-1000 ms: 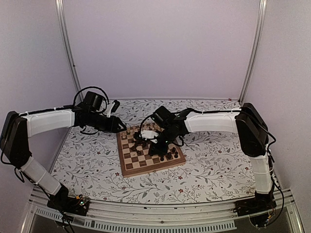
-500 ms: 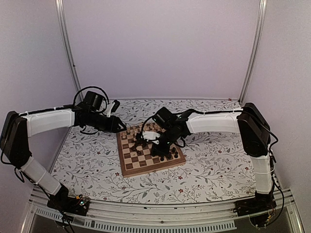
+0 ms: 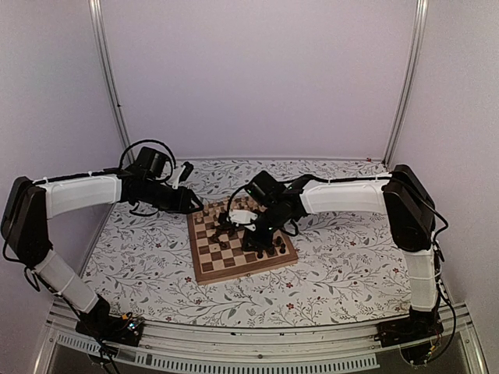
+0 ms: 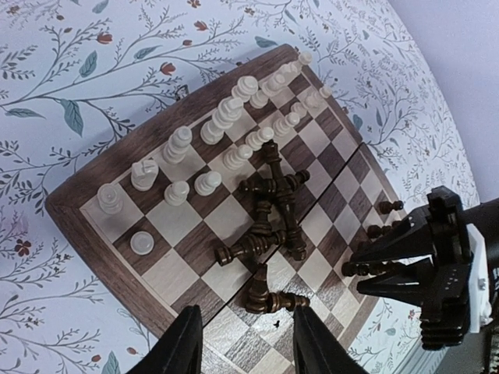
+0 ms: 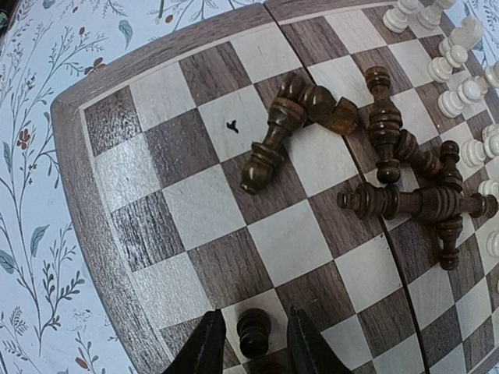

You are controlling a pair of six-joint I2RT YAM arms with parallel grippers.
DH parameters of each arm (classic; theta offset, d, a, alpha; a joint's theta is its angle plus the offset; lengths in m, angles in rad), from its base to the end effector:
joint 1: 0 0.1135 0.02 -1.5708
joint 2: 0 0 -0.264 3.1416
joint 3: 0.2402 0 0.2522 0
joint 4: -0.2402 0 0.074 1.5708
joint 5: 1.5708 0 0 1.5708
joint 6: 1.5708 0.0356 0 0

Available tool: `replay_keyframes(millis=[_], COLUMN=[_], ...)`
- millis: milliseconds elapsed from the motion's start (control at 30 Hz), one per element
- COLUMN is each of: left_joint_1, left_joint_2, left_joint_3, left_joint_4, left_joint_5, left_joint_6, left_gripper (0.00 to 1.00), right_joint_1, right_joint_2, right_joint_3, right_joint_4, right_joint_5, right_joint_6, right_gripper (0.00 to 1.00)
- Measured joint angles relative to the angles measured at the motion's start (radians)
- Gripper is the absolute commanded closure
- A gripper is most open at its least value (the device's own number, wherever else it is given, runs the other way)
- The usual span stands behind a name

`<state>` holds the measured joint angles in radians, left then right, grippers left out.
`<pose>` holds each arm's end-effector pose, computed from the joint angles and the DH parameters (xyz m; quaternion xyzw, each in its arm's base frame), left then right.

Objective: Set up the chess pieces on the board
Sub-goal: Place the chess piece on the chessboard.

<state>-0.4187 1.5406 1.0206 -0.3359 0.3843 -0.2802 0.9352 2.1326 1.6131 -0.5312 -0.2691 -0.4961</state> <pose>0.2911 -0.1442 0.2269 0.1303 0.9127 -0.2857 0.2614 0.2636 0.3733 0.1734 -0.6543 0.7001 0.1820 0.2205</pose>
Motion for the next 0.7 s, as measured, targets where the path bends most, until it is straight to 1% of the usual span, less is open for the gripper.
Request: replay_keyframes(millis=[100,267,433,700], left_joint_1=[0.000,0.000,0.000,0.000], left_joint_2=[0.003,0.005,0.007,0.055], left_joint_3=[0.000,0.002,0.002,0.010], left_joint_4=[0.000,-0.002,-0.007,-0.037], left_joint_5=[0.001,0.000,-0.013,-0.020], left_joint_6=[0.000,0.003,0.004,0.005], left_gripper=[0.57,0.57,0.58,0.60], right_joint_1=[0.000,0.001,0.012,0.032], right_joint_2=[0.000,0.003,0.056,0.165], right_joint_3=[0.034,0.142,0.235,0.265], right_joint_4=[-0.014,-0.024,-0.025,-0.050], right_joint_5=[-0.001,-0.012,-0.012,-0.013], right_joint_6=[0.000,0.005,0.009,0.014], right_gripper=[0.69,0.69,0.68,0.67])
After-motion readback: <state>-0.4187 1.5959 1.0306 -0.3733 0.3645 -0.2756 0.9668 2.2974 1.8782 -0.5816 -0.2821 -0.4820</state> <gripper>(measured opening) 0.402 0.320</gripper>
